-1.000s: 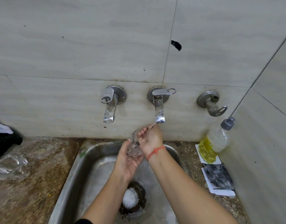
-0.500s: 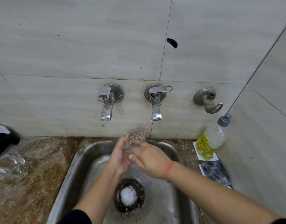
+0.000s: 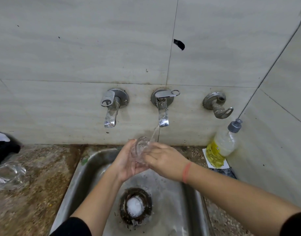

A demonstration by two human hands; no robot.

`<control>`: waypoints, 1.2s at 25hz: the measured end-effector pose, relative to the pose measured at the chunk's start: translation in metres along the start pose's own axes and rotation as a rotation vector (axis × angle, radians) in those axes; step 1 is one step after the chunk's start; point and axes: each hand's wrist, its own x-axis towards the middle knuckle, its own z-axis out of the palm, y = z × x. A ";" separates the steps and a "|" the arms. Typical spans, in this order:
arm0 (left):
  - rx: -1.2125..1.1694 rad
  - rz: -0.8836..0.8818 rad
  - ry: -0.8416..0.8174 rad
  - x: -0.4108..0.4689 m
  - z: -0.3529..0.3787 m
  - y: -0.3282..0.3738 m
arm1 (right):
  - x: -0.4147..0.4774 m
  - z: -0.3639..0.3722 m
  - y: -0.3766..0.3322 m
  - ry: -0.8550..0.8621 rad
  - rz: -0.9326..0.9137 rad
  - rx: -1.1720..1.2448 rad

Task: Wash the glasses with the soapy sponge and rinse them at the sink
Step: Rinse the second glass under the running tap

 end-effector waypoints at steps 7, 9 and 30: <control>-0.232 0.158 -0.037 0.002 0.011 -0.012 | 0.020 -0.001 -0.035 -0.021 0.318 0.293; -0.104 0.047 0.004 0.001 0.007 -0.007 | 0.000 0.002 -0.009 -0.008 -0.046 0.033; -0.144 -0.146 0.013 0.016 -0.001 -0.013 | -0.008 0.007 0.004 -0.018 -0.081 -0.041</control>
